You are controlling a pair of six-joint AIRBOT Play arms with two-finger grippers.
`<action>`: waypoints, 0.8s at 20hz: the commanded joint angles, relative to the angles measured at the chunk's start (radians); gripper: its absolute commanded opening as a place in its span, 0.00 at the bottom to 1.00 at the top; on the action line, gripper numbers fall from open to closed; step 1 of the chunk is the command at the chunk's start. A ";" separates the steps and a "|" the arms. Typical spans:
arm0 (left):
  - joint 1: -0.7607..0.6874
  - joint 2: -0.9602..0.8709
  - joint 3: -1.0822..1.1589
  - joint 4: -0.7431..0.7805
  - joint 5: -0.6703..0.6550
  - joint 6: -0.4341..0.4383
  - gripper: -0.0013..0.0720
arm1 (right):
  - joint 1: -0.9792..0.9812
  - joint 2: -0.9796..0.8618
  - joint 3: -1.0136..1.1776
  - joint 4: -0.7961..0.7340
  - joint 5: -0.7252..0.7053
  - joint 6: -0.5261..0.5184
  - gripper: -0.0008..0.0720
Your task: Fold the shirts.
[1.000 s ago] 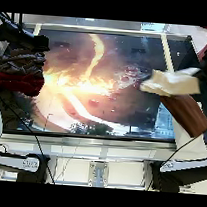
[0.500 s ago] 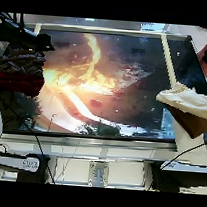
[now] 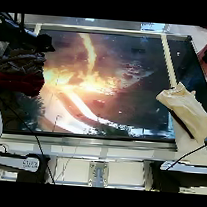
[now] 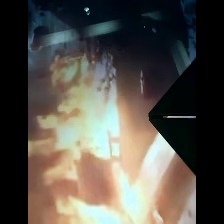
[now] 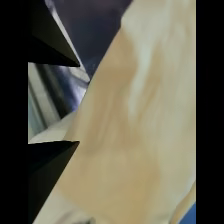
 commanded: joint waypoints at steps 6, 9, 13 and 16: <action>0.000 0.000 0.000 -0.004 0.003 -0.034 0.03 | 0.234 0.000 0.026 0.836 -0.273 -0.550 0.71; 0.000 0.000 0.000 -0.004 -0.001 -0.034 0.03 | 0.356 0.000 0.026 0.582 -0.353 -0.555 0.72; 0.000 0.000 0.000 -0.004 -0.001 -0.034 0.03 | 0.439 0.000 0.026 0.429 -0.359 -0.555 0.72; 0.000 0.000 0.000 -0.004 -0.009 -0.034 0.03 | 0.461 0.000 0.026 0.431 -0.359 -0.555 0.72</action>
